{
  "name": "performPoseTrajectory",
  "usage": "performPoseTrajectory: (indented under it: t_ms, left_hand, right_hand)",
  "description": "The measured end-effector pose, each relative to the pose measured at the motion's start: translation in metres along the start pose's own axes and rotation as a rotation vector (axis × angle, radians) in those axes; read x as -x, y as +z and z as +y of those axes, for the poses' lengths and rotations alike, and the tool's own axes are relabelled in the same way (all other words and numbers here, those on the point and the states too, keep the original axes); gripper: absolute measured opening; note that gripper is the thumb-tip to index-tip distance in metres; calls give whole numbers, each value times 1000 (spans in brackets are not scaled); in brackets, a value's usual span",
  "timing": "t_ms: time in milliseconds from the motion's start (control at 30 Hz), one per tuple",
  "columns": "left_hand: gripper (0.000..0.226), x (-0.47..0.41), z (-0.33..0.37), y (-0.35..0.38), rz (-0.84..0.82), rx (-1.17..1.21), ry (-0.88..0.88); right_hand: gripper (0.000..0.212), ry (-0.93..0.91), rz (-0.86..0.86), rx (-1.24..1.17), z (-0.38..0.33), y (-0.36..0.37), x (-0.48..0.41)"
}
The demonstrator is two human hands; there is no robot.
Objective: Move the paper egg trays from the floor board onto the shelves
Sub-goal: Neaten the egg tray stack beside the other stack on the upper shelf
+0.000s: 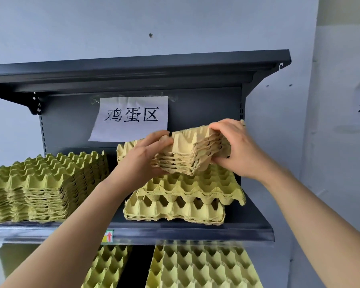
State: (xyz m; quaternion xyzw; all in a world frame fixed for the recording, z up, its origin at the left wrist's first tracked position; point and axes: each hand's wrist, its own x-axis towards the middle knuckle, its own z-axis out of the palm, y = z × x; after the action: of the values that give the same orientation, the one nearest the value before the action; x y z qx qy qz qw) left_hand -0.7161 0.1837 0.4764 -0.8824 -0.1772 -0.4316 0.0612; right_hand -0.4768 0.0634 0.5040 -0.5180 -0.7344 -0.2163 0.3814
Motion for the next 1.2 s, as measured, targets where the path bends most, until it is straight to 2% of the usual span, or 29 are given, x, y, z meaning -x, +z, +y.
performPoseTrajectory:
  t_ms: [100,233,300,433,533,600,667,767,833,1000,1200]
  left_hand:
    - [87,8,5,6,-50,-24,-45]
    - [110,13,13,11,-96,39,-120]
    - [103,17,12,13,-90,42,-112]
    - [71,28,6,21,-70,-23,-138]
    - [61,30,1,26,-49,-3,-172]
    - [62,30,-1,28,-46,28,-194]
    - [66,30,-3,32,-34,59,-204]
    - [66,27,-7,31,-3,105,-226]
    - [63,26,-15,26,8,104,-235]
    - [62,35,-34,26,-12,64,-261]
    - [60,31,-39,28,42,57,-252]
  right_hand:
    - [60,-6,34,48,-6,3,15]
    - [64,-5,71,244,-7,26,20]
    - [69,-10,18,255,-8,41,18]
    - [77,-27,-125,162,1,60,21]
    - [91,-4,-99,378,22,46,28]
    - [95,104,-107,465,40,31,37]
    - [85,202,-147,447,50,22,43]
    - [65,176,-101,463,48,22,43]
    - [60,142,-30,482,38,27,39]
    - [58,128,-2,513,19,41,40]
    - [56,162,45,516,18,45,38]
